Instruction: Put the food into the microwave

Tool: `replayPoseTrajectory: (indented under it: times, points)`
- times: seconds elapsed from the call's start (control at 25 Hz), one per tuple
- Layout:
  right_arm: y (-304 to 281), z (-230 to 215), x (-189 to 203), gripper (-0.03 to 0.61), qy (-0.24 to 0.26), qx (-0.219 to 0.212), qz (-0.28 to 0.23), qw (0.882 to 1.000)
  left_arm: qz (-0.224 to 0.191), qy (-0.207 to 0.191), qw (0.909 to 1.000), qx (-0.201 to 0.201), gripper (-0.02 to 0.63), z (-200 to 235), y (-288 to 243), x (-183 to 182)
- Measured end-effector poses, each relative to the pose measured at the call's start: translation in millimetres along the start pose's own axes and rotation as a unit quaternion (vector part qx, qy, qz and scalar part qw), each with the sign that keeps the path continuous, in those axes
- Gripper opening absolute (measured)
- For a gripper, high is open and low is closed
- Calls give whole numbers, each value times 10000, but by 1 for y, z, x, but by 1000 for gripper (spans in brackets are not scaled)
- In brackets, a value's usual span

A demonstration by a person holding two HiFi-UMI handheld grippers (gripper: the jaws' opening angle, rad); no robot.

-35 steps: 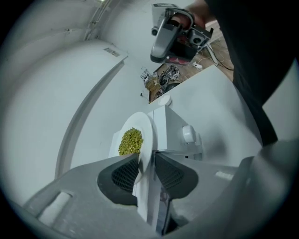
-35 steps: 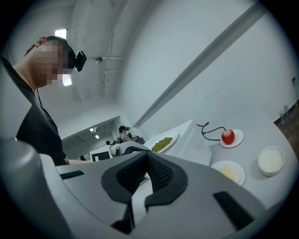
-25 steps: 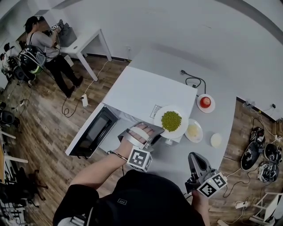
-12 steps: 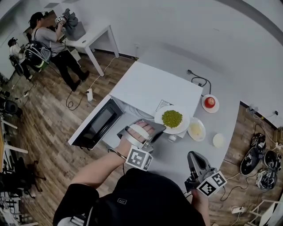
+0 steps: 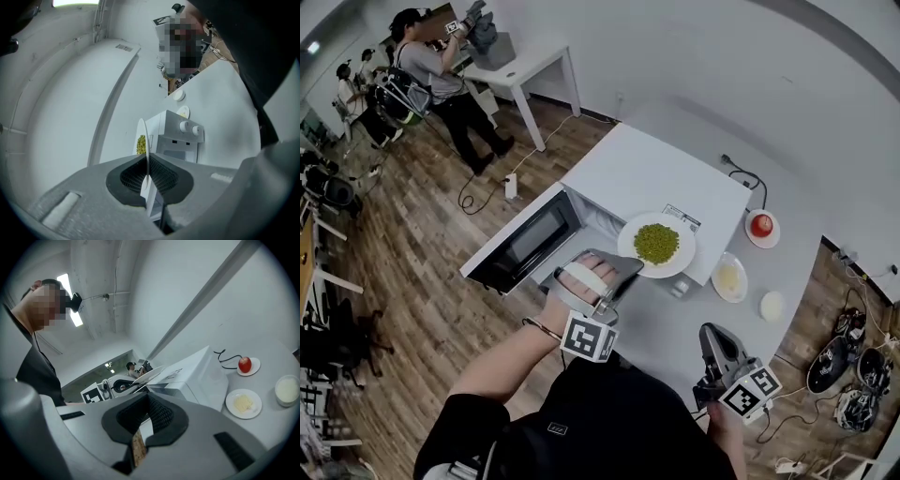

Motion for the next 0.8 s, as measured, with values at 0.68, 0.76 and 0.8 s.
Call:
replayPoseTrajectory:
  times: [0.68,0.76,0.8]
  points:
    - [-78,37,29,9,282,-1044,1255,9862,1328,-97,9903,-406,18,-33,55,89]
    - [-83,36,32,9,303,-1060,1359,9846,1420,-99,9895,-239,18,-47,52,96]
    - [-85,36,34,9,305,-1063,1402,9839,1456,-104,9891,-168,18,-53,49,100]
Point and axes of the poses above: the fingertips, and each gripper's own axes: y backward along the fingers, z to its left, x out of its underside, the point moved 2 cm from there along y, backward along the fingers, and after that the axes turned 2 degrees about z, right-handed, at the moved point
